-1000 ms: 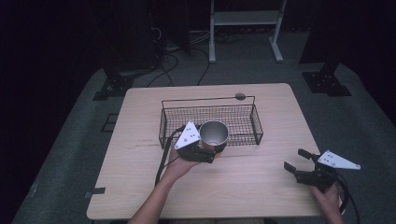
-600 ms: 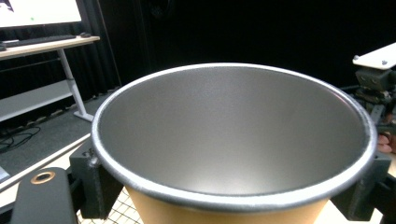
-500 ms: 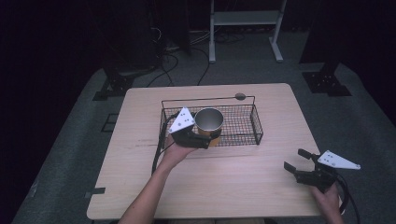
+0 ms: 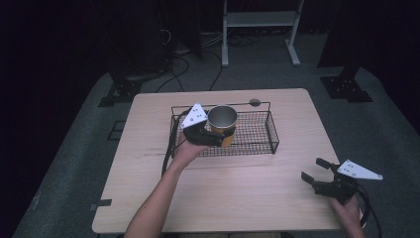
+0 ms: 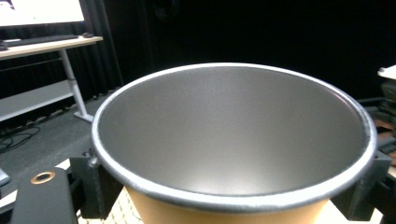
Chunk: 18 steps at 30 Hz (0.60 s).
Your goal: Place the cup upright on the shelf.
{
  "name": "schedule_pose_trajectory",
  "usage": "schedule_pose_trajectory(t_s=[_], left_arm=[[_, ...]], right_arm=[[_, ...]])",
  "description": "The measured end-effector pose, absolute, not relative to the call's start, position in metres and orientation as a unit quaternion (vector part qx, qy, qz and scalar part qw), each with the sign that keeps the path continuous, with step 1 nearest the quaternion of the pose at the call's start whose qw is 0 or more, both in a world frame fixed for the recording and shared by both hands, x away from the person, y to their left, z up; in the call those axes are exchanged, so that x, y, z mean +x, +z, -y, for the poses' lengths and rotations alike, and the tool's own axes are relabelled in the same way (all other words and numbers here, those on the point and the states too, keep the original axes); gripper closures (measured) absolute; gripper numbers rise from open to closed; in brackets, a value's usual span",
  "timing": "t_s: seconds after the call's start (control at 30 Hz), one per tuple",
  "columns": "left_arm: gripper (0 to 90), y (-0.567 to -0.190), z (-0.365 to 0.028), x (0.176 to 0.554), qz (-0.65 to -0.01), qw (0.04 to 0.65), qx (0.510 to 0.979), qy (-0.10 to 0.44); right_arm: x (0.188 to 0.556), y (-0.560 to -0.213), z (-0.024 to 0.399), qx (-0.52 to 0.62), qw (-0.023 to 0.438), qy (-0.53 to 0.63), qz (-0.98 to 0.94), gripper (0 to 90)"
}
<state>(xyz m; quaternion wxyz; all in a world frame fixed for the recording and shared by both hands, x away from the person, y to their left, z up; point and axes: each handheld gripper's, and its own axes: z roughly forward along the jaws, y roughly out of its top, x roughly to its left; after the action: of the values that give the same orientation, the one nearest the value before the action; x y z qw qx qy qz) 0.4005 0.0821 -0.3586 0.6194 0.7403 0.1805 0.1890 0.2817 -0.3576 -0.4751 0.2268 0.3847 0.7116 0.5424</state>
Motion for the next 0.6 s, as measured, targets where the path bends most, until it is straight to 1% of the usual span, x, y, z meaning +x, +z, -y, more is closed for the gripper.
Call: schedule_pose_trajectory(t_s=[0.33,0.6], left_arm=[[13.4,-0.351,-0.079,0.415,-0.17,0.626,0.74,0.18],[13.4,-0.348,-0.076,0.434,-0.166,0.617,0.748,0.18]], right_arm=[[0.282,-0.475,0.357,0.385,0.226,0.542,-0.712,13.1],[0.282,-0.475,0.357,0.385,0.225,0.543,-0.712,13.2]])
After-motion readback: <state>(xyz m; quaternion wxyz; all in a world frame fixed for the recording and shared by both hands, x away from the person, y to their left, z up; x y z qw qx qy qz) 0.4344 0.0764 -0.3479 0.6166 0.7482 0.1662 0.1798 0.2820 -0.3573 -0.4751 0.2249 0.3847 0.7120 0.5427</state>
